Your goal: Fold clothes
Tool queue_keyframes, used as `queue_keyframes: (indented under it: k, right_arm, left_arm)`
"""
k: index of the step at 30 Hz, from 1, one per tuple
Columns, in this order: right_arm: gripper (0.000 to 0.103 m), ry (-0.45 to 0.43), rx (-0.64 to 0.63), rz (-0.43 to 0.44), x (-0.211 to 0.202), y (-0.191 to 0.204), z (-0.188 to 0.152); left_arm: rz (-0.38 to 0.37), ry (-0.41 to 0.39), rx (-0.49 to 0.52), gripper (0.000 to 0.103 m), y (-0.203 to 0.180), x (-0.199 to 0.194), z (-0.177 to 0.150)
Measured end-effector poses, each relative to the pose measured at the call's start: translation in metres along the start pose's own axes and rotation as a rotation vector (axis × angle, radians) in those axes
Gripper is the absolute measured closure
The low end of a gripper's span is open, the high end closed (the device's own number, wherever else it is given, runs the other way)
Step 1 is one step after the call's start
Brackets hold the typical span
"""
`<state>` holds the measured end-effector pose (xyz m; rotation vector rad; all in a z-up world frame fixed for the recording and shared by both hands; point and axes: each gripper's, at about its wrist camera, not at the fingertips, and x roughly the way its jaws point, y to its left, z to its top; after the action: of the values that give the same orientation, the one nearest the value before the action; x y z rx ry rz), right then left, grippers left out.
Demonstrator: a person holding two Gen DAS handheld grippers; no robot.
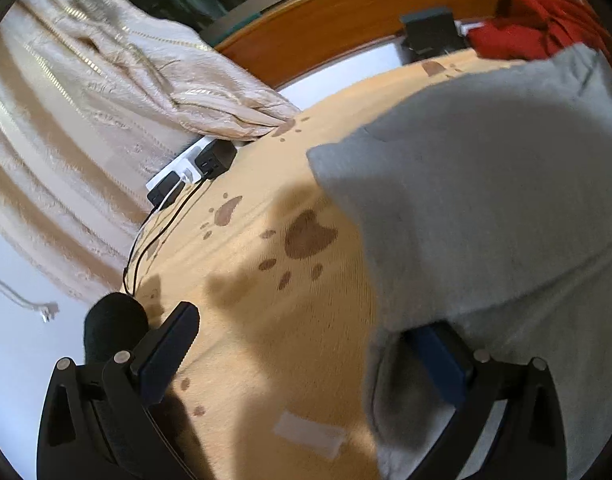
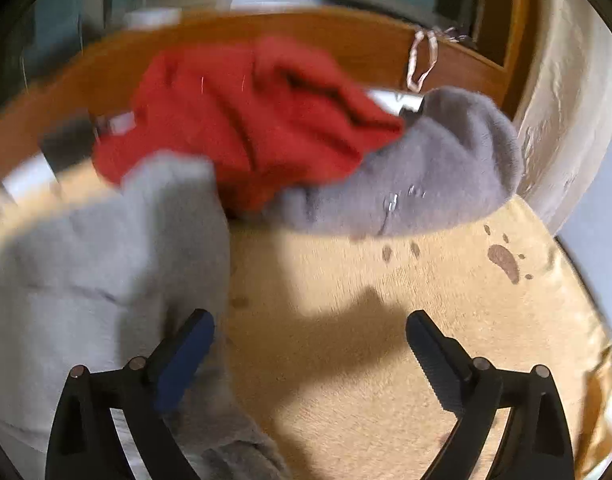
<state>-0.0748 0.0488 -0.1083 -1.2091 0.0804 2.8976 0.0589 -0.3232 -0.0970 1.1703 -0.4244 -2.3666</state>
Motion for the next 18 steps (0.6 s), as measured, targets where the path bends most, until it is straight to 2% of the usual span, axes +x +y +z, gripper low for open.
queue_keyframes:
  k: [2,11,15,18]
  right_arm:
    - [0.004,-0.046,0.058,0.113,-0.011,-0.008,0.002]
    - [0.004,0.048,0.123,0.238,0.005,-0.019,0.002]
    - [0.004,0.037,0.099,0.224,-0.002,-0.022,-0.001]
    - [0.004,0.036,0.059,0.198,0.0,-0.015,-0.001]
  left_arm:
    - [0.002,0.003,-0.043,0.0,0.003,0.004,0.001]
    - [-0.051,0.028,-0.185,0.0,0.017,0.013,-0.002]
    - [-0.028,0.034,-0.206,0.0,0.018,0.014,-0.001]
    - [-0.053,0.052,-0.247,0.0,0.024,0.017,-0.003]
